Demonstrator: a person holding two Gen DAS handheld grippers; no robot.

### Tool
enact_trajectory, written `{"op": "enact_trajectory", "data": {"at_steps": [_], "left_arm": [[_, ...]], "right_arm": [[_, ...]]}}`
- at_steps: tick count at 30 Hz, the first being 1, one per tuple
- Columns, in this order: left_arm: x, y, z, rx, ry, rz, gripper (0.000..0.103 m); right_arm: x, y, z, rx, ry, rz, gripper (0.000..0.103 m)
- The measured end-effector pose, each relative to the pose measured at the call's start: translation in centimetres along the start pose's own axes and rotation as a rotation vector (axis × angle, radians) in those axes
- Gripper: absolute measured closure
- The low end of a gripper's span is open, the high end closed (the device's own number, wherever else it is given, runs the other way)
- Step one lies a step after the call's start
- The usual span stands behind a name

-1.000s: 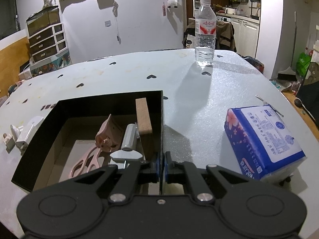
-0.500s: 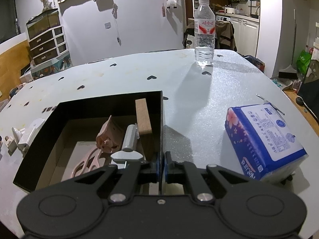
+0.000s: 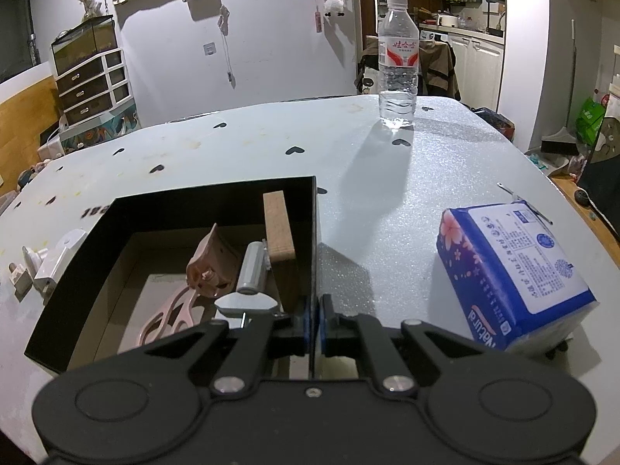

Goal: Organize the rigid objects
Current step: 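Grasp the oval wooden block across its width with the left tool, then carry the oval block into the black box and open the left tool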

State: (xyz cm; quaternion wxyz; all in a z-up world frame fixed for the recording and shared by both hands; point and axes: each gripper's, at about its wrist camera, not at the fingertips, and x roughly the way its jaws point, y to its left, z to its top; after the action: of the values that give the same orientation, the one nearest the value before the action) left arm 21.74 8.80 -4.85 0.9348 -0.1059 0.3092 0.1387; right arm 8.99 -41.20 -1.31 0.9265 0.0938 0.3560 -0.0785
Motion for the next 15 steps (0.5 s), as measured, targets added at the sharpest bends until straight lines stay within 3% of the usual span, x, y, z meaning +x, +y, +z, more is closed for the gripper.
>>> {"op": "enact_trajectory", "data": {"at_steps": [6,15], "left_arm": [[-5.5,-1.7,-0.2,-0.003,-0.099,-0.129,0.015],[-12.3,-10.0,-2.0,0.108,-0.039,-0.465,0.015]], "right_arm": [[0.0,0.0,0.0,-0.003,0.001,0.0,0.097],[0.0,0.0,-0.1,-0.004,0.004,0.005,0.097]]}}
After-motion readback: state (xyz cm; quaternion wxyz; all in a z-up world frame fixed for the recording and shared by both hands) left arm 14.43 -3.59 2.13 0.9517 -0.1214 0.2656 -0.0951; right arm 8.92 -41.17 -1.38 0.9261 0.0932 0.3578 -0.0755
